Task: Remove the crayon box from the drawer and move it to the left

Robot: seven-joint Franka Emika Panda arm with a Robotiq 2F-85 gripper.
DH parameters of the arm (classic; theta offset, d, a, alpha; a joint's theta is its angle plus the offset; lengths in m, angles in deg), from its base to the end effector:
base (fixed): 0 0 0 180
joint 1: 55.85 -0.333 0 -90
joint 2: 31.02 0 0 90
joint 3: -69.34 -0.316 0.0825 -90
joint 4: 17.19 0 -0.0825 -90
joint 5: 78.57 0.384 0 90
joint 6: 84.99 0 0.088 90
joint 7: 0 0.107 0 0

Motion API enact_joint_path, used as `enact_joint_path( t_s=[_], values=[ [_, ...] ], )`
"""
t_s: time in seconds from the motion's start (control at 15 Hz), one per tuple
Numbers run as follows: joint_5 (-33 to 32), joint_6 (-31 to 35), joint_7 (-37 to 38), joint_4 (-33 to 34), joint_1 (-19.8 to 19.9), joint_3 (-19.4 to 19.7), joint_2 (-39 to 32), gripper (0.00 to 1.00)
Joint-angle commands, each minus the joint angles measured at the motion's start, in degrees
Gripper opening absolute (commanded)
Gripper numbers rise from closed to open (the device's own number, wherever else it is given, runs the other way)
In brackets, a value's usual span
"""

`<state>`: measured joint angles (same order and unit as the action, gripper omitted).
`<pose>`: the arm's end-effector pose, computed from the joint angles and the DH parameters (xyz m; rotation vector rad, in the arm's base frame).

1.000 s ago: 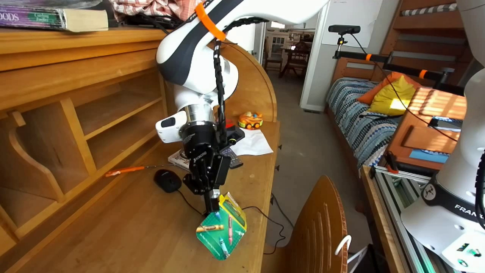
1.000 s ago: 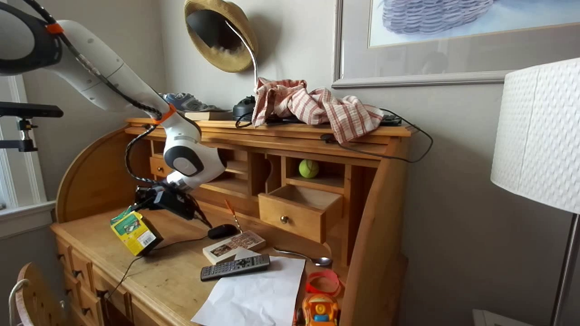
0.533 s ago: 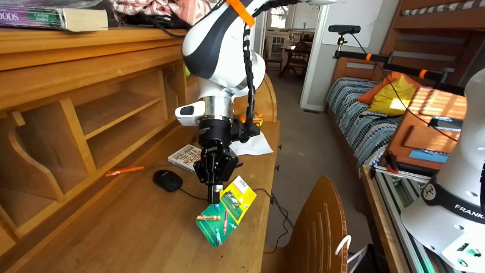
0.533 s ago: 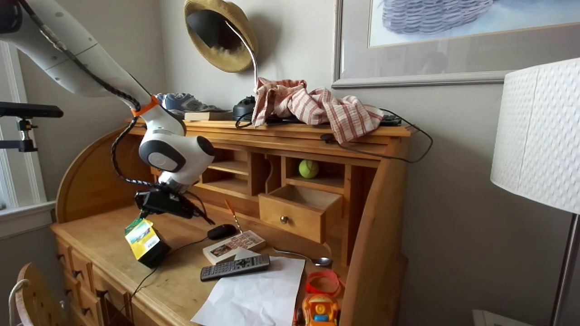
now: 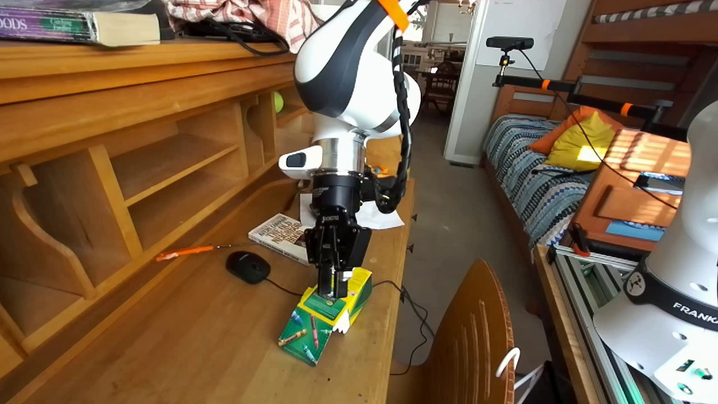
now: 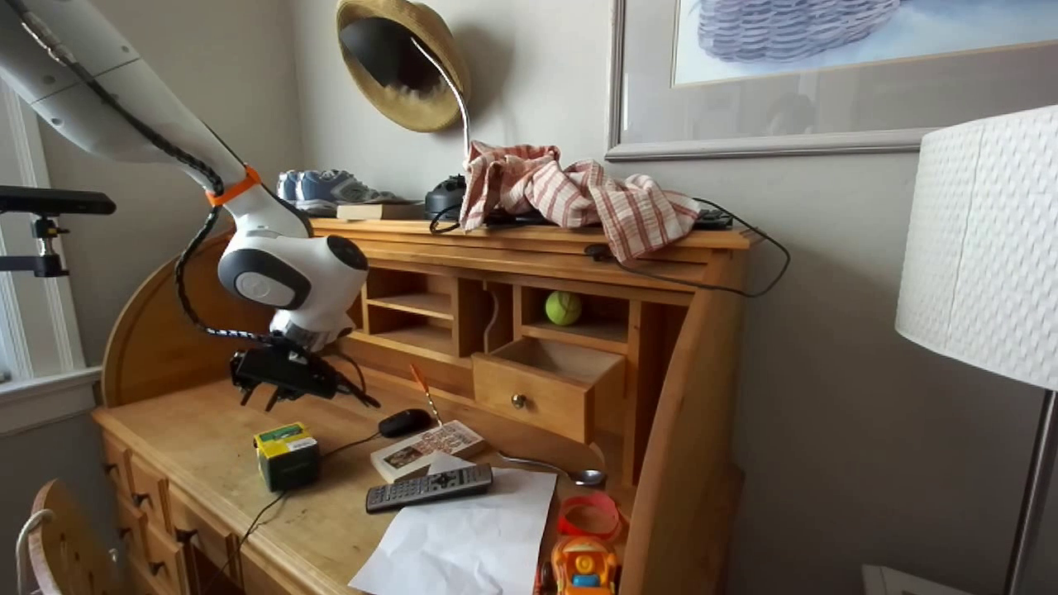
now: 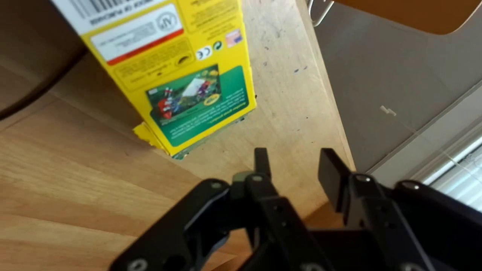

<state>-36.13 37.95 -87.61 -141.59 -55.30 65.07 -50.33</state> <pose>0.5266 0.0632 0.2197 -2.1455 -1.2622 -0.1508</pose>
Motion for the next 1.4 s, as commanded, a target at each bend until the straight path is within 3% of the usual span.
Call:
enact_joint_path(
  t_s=[0.0,0.2,0.27,0.73,1.0,1.07,1.33],
  values=[
    [-3.35,7.13,4.84,-6.77,-1.32,0.15,7.24,0.71],
    [-2.99,14.55,9.86,-12.15,-0.7,0.44,13.49,0.95],
    [-2.67,16.04,11.63,-13.87,-0.34,0.72,15.76,0.99],
    [-4.12,27.3,24.84,-23.98,0.86,4.84,28.47,1.0],
    [-8.59,34.48,36.67,-29.17,1.48,6.61,34.05,1.0],
    [-5.73,31.65,30.56,-25.05,1.2,6.35,29.8,1.0],
    [-6.1,32.11,31.22,-25.4,1.21,6.27,30.37,1.0]
  ],
)
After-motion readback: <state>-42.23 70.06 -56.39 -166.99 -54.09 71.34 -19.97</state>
